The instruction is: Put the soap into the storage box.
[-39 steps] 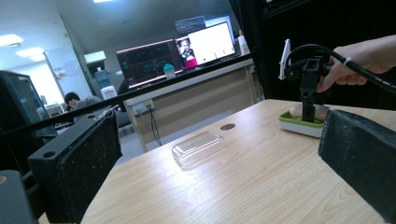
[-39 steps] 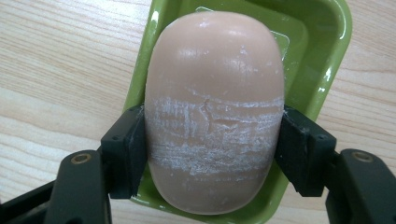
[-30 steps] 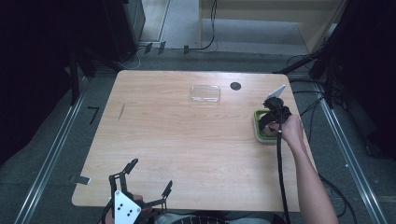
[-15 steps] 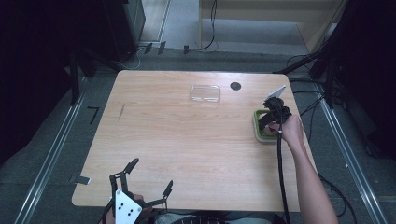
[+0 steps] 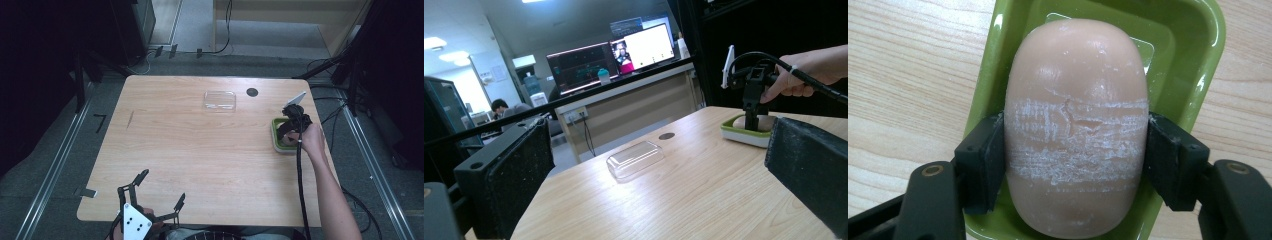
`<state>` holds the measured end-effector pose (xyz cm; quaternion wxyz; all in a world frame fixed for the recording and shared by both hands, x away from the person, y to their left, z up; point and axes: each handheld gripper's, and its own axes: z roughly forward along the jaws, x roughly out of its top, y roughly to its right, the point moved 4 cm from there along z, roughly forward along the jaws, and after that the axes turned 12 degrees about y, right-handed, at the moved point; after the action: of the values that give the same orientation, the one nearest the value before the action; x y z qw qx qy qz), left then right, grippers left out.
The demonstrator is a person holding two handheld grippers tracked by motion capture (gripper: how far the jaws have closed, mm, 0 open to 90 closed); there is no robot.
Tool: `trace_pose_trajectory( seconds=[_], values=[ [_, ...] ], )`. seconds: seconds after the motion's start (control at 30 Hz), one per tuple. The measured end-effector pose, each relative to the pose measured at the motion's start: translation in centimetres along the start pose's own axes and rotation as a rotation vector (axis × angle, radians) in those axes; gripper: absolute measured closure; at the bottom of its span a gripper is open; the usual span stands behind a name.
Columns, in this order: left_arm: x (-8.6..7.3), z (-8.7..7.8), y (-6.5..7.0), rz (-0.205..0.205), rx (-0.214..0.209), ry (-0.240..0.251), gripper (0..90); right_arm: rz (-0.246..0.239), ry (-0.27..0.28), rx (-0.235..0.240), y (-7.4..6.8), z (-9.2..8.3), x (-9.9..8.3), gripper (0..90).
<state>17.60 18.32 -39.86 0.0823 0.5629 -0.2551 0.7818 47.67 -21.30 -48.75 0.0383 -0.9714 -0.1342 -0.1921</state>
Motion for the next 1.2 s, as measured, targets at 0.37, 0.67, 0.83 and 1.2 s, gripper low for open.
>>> trace_pose_trajectory(
  seconds=[0.37,0.67,0.83,1.2],
  values=[
    [0.0,0.0,0.0,0.0,0.0,0.001,0.0,-0.008,-0.005,0.005,-0.1,0.0,0.0,32.8],
    [0.0,-0.1,0.0,0.001,0.001,0.002,0.0,-0.02,0.003,0.006,-0.4,-1.1,0.1,21.7],
    [0.0,-0.1,0.0,0.001,0.001,0.002,0.0,-0.034,-0.026,0.017,-0.6,-1.5,-0.1,19.5],
    [0.1,-0.1,0.0,0.001,0.0,0.002,0.0,-0.11,-0.065,0.038,-1.9,-3.2,-0.6,11.4]
  ],
)
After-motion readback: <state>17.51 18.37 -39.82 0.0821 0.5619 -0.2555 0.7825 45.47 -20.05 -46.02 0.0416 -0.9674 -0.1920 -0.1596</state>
